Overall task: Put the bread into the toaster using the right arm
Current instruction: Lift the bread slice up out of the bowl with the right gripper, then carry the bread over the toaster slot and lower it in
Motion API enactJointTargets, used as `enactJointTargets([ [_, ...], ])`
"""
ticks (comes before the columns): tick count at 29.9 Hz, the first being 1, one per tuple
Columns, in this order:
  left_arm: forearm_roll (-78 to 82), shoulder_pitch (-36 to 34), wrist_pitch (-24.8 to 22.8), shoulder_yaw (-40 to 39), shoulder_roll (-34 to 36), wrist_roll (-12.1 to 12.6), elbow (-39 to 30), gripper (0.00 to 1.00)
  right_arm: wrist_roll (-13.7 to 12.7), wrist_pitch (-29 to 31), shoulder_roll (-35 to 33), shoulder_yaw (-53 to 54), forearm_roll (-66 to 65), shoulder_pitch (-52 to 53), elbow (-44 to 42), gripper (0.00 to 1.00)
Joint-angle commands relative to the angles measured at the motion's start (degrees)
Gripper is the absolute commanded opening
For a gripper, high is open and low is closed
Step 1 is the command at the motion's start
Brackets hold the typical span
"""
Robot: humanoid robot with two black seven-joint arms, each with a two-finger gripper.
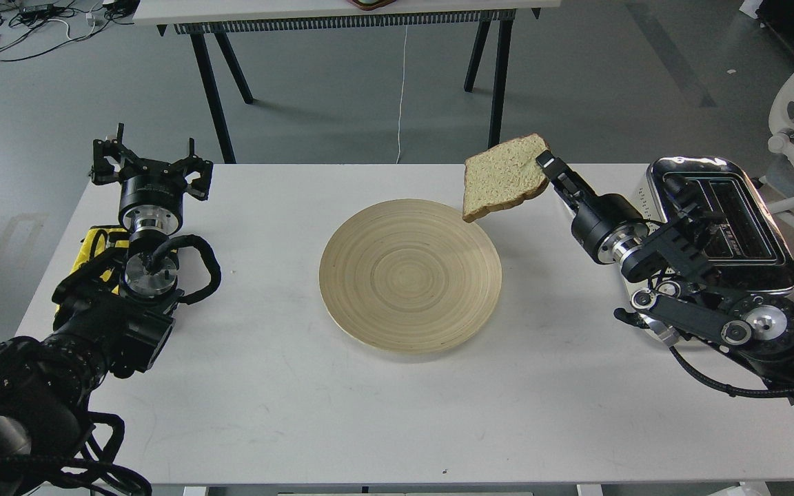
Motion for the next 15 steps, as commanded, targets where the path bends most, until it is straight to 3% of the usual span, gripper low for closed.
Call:
enactJointTargets([
  [1,-0.01,0.00,0.00,0.09,0.00,0.00,0.00,1.00,-0.02,0.02,-7.99,-0.15,-0.10,2.66,2.53,0.14],
  [15,-0.01,0.00,0.00,0.00,0.00,0.00,0.00,1.00,-0.02,0.02,-34.27,-0.59,-8.27,3.02,14.22,0.15],
])
